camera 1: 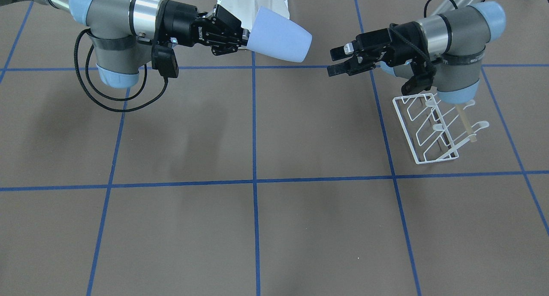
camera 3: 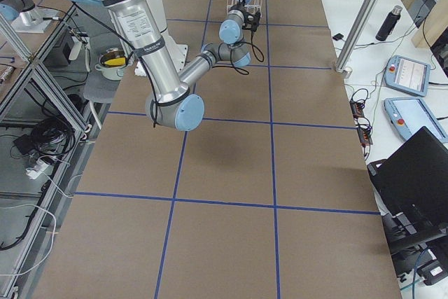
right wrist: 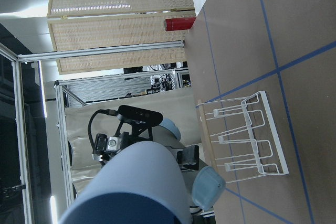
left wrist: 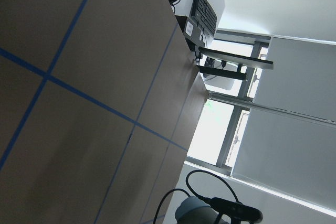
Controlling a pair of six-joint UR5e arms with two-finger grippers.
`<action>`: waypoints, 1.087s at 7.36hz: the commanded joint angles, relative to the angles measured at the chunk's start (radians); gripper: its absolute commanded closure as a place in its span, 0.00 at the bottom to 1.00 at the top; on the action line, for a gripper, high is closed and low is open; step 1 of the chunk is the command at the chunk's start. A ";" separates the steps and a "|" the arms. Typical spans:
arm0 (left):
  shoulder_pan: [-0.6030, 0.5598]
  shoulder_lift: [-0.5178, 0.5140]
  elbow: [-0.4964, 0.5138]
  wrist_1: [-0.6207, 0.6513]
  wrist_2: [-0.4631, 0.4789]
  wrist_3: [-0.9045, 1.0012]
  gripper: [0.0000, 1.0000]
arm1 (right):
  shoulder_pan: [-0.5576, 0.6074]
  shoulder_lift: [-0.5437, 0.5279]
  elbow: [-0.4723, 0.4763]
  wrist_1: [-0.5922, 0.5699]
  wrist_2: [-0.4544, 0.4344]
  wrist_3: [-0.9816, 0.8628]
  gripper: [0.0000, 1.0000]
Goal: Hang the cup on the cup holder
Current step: 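Close the left gripper on the cup's base end beside the right gripper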
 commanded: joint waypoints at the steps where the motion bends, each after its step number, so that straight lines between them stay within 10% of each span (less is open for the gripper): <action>1: 0.008 -0.058 0.000 -0.020 0.010 -0.109 0.02 | -0.012 0.002 -0.008 0.077 -0.001 0.102 1.00; 8: 0.061 -0.083 -0.030 -0.109 0.067 -0.191 0.03 | -0.046 0.013 -0.040 0.201 -0.037 0.165 1.00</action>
